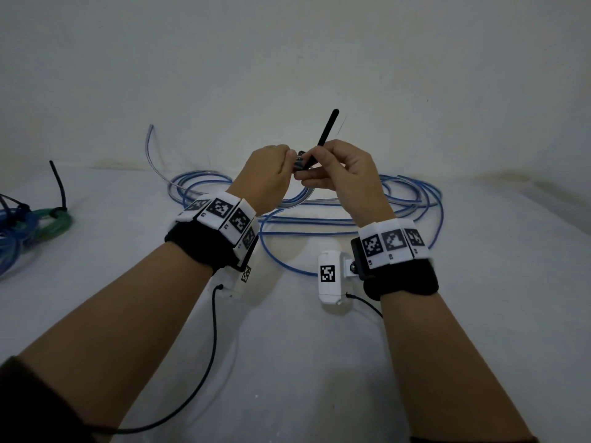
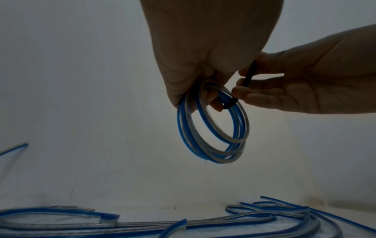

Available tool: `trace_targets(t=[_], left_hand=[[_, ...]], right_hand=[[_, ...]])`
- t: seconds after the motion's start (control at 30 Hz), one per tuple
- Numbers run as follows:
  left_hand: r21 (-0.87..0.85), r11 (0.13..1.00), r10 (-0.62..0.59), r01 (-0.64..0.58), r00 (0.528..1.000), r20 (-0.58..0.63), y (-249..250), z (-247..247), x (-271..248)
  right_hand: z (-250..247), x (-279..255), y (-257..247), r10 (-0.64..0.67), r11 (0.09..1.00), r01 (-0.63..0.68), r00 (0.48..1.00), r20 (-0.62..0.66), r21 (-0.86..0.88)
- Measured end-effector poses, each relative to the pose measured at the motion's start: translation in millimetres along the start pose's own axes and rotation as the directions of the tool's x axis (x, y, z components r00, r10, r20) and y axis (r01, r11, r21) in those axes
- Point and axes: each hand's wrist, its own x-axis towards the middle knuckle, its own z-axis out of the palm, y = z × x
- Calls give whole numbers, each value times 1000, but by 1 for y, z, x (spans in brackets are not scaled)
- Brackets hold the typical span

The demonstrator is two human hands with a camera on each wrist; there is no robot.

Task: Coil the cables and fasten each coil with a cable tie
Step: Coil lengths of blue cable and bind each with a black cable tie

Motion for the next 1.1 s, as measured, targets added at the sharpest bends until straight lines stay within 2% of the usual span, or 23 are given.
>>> trace_targets(t=[0.13,0.27,0.37,0.5,0.7,0.93,1.1], left_hand=[[2,999,-50,50,997,65,0,2,2],[-156,979,-121,132,989,79,0,4,4],[-210,966,-137,154,986,92,1,6,3],[-255,959,-116,125,992,51,3,5,1],[-292,947,-146,131,989,-29,-1,6,-1],[-307,943,-150,127,987,-53,1,11,-5],[-298,948,-148,114,985,-91,-1,9,-2]], right_hand=[[2,-2,1,0,1000,0,1000,9,7],[0,-3,0,21,999,-20,999,-33,41],[-3,-4,-1,5,999,0,996,-93,54],[1,-3,-3,48,997,-42,994,-97,65],[0,-2,-2,107,994,-103,988,-110,42],[-1,-2,-3,209,978,-209,973,-93,13],[-1,0,0,246,968,-236,961,-125,91]])
